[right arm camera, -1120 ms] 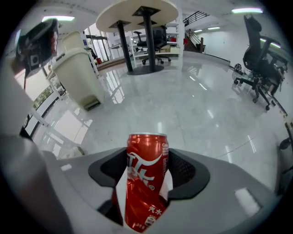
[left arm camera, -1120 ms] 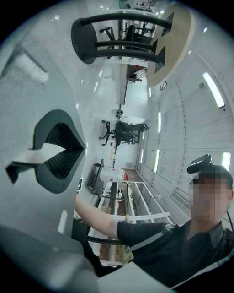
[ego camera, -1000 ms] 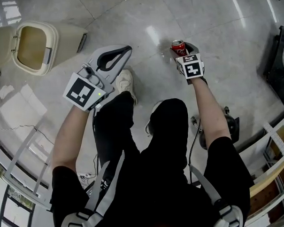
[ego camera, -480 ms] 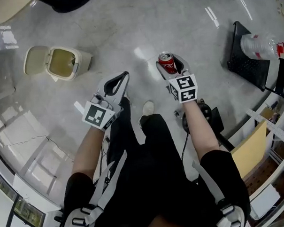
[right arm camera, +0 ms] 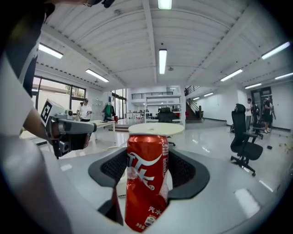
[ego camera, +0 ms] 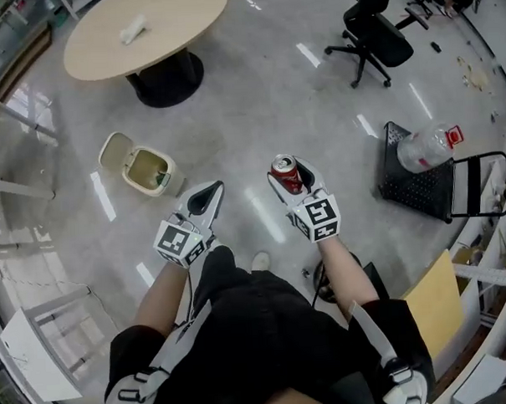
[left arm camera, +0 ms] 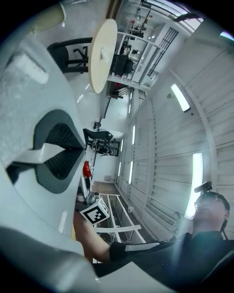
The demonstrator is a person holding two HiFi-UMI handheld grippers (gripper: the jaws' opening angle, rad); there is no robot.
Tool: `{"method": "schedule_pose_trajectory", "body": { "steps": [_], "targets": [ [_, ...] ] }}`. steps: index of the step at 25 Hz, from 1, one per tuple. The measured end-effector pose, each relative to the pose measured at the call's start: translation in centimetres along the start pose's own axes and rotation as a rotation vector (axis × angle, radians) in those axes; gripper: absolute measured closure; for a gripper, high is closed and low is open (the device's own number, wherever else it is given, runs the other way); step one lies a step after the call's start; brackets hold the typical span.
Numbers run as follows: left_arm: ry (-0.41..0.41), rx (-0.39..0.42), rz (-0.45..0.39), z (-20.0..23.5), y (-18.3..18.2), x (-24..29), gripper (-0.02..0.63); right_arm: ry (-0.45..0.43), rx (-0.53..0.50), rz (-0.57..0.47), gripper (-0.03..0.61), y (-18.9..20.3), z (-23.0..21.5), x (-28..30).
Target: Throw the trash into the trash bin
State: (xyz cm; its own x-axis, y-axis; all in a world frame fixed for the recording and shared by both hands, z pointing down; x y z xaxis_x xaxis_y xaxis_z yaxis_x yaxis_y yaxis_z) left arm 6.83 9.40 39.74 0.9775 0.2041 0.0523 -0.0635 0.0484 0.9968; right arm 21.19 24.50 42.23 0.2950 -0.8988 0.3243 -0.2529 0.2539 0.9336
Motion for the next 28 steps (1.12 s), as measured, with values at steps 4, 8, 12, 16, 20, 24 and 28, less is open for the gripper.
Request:
{"method": "schedule_pose_trajectory", "body": {
  "steps": [4,8,12,16,20,24,28],
  "targets": [
    [-0.059,-0.014,-0.035,2.2,-1.8,-3.3,0.612,-0.021,-0.032,-0.084,0.296,-4.0,2.5,1.2],
    [-0.133,0.015,-0.055,7.2,-3.3,-5.8,0.612,-0.072,-0.068,-0.131,0.296,-7.4,4.9,5.7],
    [-0.212,0.012,-0.079,13.6,-5.0,-8.8,0.612,-0.149,-0.094,-0.167,0.296,-11.2,9.1,11.3],
    [-0.289,0.020,-0.088,17.9,-5.5,-11.6,0.612,-0.197,-0.124,-0.157,0.296,-12.5,12.3,16.1],
    [-0.372,0.006,-0.079,21.1,-4.9,-15.7,0.612,-0.264,-0.144,-0.140,0.296,-12.6,15.6,21.1],
    [-0.503,0.003,-0.064,23.2,-4.2,-20.9,0.612,-0.372,-0.160,-0.128,0.296,-13.2,19.8,25.2],
    [-0.643,0.013,-0.084,25.1,-4.6,-25.2,0.612,-0.477,-0.208,-0.128,0.296,-14.1,23.8,28.5]
  ]
}}
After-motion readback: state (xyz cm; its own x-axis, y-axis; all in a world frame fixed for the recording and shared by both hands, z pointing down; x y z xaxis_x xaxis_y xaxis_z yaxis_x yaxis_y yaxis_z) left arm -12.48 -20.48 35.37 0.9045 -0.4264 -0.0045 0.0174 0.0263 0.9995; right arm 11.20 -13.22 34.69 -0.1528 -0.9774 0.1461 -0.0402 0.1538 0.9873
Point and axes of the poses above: the fingertips, and each gripper's own axes: x forward along the fingers, z to its left, y out of its underside, the point moved 5 cm from there along -x, backward along the fingers, and after that the axes turned 9 degrees about x, right-handed, at the moved point
